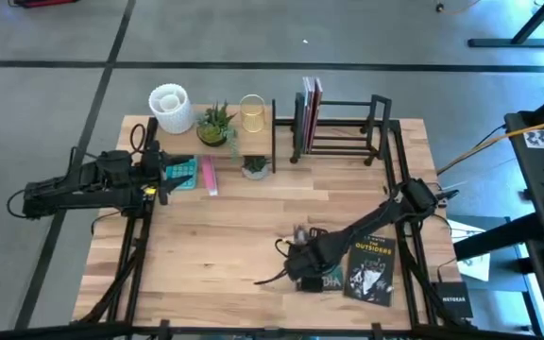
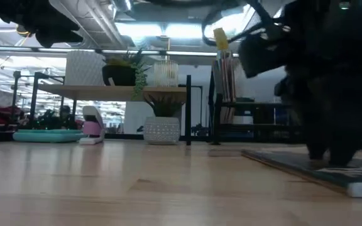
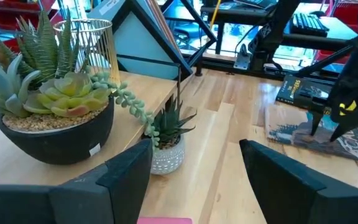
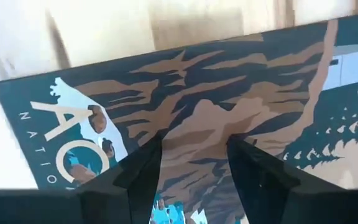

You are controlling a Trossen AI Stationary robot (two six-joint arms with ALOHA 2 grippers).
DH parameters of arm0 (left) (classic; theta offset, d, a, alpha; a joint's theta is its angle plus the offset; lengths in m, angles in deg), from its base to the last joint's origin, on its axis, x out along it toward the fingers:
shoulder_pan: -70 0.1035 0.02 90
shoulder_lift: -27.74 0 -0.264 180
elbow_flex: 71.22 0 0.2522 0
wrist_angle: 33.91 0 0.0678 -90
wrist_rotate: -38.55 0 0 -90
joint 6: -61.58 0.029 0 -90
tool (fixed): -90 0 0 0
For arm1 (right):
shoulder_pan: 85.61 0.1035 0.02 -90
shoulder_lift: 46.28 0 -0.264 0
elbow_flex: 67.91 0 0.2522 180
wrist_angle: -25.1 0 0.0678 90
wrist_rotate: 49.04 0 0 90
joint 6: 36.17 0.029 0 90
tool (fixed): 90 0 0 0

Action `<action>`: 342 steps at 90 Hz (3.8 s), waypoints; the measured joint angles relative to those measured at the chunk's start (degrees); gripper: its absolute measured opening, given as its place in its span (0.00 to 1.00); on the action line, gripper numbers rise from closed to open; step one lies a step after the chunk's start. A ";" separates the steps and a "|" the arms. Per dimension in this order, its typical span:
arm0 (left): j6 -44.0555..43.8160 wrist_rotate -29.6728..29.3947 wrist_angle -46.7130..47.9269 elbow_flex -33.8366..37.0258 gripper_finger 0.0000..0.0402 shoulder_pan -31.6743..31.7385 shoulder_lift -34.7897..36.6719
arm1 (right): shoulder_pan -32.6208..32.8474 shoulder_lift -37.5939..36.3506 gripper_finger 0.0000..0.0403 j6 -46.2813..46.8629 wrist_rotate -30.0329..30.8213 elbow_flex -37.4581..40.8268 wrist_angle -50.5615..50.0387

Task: Stock shelves
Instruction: Remove the brown book from the bookshelf, then remove the purple book from the bookshelf

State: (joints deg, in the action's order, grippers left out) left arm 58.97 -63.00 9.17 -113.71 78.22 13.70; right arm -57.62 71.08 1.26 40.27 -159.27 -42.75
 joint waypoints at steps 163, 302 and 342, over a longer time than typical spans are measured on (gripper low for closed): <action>0.24 0.96 -0.01 0.00 0.59 0.00 -0.01 | -47.90 -32.76 0.60 -3.08 34.48 0.34 7.61; 0.22 0.95 -0.02 0.00 0.59 0.00 0.02 | -54.75 -30.25 0.04 -9.60 32.86 0.30 17.62; 0.24 0.95 -0.03 -0.02 0.59 0.00 0.00 | -39.25 -33.81 0.01 6.03 19.27 -17.61 -28.34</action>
State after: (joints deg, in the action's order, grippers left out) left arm 59.21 -62.04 9.15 -113.73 78.21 13.70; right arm -96.87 37.27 7.29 59.54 -176.87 -71.08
